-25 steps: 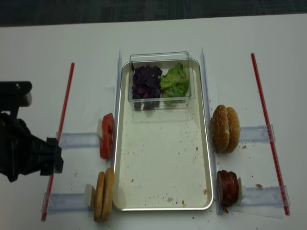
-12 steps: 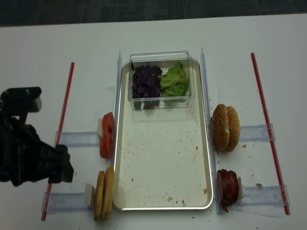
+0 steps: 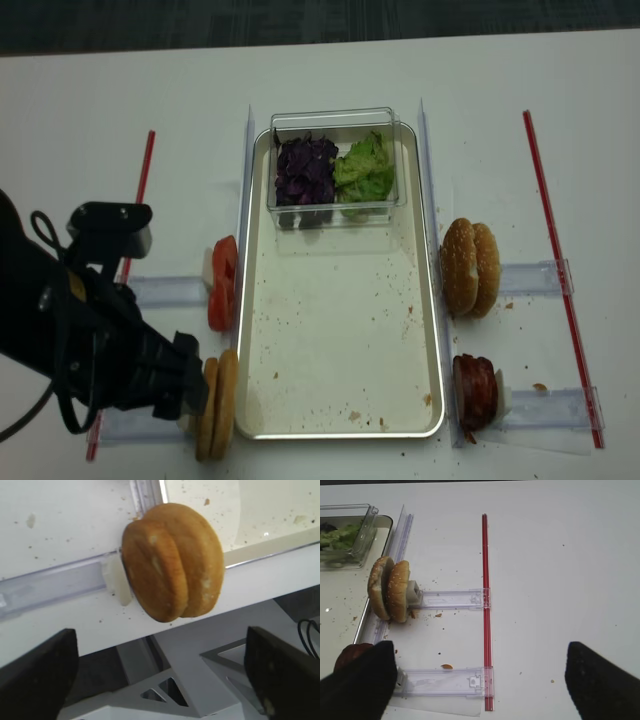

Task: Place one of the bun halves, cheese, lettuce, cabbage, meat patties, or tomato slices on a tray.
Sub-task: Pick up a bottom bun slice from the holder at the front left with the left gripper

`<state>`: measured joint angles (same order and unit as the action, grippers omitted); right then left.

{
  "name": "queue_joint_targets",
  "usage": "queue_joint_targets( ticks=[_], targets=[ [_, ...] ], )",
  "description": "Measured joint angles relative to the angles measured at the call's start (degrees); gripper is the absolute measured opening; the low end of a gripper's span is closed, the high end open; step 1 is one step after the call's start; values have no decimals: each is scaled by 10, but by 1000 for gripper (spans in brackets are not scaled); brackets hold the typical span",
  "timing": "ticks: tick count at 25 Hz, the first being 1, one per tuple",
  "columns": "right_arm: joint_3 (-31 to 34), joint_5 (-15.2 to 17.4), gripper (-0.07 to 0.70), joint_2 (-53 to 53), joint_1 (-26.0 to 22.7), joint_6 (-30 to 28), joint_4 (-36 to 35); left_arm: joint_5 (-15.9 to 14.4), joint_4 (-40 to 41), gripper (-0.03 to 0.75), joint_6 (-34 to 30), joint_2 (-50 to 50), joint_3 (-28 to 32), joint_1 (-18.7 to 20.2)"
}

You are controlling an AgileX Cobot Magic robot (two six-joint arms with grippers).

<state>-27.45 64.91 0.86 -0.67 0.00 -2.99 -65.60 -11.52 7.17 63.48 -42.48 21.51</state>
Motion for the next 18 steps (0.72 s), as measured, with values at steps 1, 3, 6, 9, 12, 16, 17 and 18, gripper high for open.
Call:
queue_joint_targets(
  ticks=[1, 3, 6, 9, 12, 16, 17, 18],
  targets=[
    [0, 0, 692, 0, 0, 0, 0, 3, -1, 617, 13, 0, 0, 17],
    [0, 0, 692, 0, 0, 0, 0, 10, -4, 607, 36, 0, 0, 47],
    [0, 0, 692, 0, 0, 0, 0, 14, -9, 577, 68, 0, 0, 88],
    [0, 0, 692, 0, 0, 0, 0, 21, -18, 544, 80, 0, 0, 124],
    [0, 0, 692, 0, 0, 0, 0, 36, -27, 530, 93, 0, 0, 153],
    [0, 0, 692, 0, 0, 0, 0, 50, -28, 524, 107, 0, 0, 169],
    [0, 0, 692, 0, 0, 0, 0, 55, -28, 524, 108, 0, 0, 170],
    [0, 0, 692, 0, 0, 0, 0, 60, -28, 524, 108, 0, 0, 171]
  ],
)
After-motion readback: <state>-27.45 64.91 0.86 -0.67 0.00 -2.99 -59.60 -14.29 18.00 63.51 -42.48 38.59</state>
